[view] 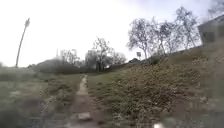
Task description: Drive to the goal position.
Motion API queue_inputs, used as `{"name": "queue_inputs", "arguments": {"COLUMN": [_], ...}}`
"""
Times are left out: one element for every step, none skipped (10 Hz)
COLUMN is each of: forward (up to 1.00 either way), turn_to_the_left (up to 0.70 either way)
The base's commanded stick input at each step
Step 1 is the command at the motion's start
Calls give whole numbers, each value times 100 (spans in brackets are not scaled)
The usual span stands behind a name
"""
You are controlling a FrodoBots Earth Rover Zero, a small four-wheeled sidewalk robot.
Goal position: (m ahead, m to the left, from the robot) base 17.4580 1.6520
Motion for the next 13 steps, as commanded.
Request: {"name": "queue_inputs", "arguments": {"forward": [70, 70, 70, 70, 70, 70, 70, 70, 70, 70, 70, 70, 70], "turn_to_the_left": [35, 35, 35, 35, 18, 0, 0, 0, 9, 31, 0, 0, 0]}}
